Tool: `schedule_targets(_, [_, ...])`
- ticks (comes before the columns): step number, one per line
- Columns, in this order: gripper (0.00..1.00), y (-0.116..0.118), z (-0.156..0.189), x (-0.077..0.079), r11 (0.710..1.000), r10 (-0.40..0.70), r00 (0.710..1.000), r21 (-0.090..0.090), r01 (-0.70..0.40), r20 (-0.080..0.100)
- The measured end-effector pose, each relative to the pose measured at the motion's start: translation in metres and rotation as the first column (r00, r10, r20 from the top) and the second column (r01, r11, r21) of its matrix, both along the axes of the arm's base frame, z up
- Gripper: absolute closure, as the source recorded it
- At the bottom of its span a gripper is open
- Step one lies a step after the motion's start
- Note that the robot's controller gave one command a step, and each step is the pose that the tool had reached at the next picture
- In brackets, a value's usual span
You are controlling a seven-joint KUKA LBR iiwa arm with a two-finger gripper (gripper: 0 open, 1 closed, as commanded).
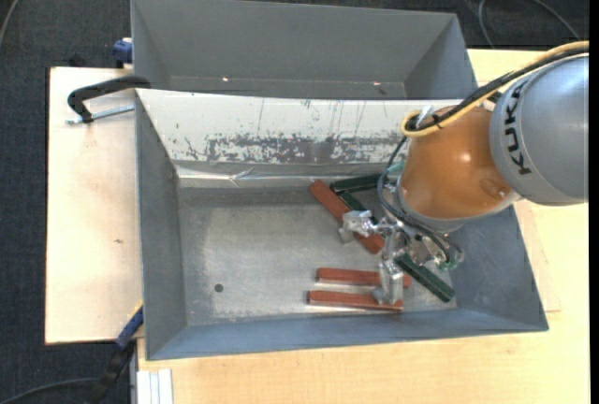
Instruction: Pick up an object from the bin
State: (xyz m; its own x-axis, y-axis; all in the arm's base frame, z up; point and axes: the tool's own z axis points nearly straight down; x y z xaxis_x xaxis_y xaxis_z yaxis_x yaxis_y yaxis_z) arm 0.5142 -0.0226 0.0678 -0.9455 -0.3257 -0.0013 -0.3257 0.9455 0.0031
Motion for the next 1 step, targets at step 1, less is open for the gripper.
schedule_targets(1, [1.00, -0.0009, 0.0028, 0.0007, 1.000, -0.001, 1.000, -0.002, 0.001, 0.002])
